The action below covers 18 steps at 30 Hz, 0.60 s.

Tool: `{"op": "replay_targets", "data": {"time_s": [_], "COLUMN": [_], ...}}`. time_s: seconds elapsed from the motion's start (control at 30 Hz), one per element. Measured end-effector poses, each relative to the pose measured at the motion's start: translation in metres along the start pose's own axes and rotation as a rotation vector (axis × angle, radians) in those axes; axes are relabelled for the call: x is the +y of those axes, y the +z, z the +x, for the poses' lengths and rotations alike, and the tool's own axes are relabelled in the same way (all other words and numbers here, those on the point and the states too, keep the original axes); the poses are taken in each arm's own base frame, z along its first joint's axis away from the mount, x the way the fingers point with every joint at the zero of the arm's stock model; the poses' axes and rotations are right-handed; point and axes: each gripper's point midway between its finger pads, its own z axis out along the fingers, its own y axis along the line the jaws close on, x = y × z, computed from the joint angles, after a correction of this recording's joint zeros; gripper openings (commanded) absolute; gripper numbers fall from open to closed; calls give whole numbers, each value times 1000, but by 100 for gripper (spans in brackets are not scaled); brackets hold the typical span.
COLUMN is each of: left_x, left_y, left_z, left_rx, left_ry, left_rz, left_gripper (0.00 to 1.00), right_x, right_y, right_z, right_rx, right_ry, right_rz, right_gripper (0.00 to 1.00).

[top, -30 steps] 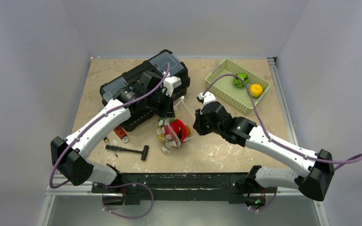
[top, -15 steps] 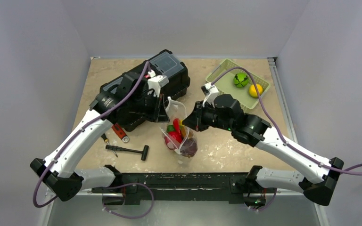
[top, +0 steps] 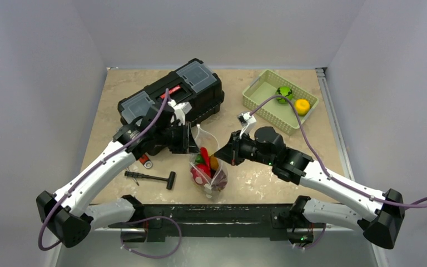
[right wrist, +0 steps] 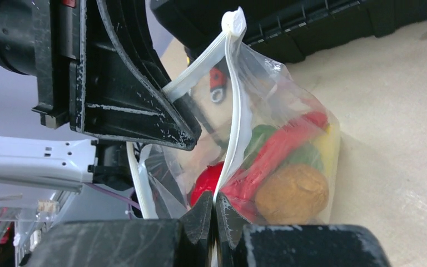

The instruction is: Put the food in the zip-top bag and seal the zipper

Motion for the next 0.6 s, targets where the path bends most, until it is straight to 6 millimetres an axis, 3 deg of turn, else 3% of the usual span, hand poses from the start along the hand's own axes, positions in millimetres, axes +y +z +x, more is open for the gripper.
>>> {"op": "replay_targets", "data": {"time_s": [0.13, 0.23, 0.43, 0.6], "left_x": [-6, -15, -29, -39], "left_y": [-10, -13, -11, -14], "left_z": [-3, -8, -12, -33], "left_rx": [-67, -101, -128, -212], "left_ry": [-28, -30, -2, -9], "left_rz": [28, 53, 42, -34], "left_gripper": [54, 69, 73, 73], "right_x": [10, 15, 21, 20], "right_y": [-2, -3, -6, -5], "right_z": [-6, -8, -8, -5], "right_rx": [-30, -41, -59, -60], "right_ry": [-10, -16, -24, -26], "right_rz": [-48, -76, -103, -97], "right_gripper": [0, 0, 0, 0]}}
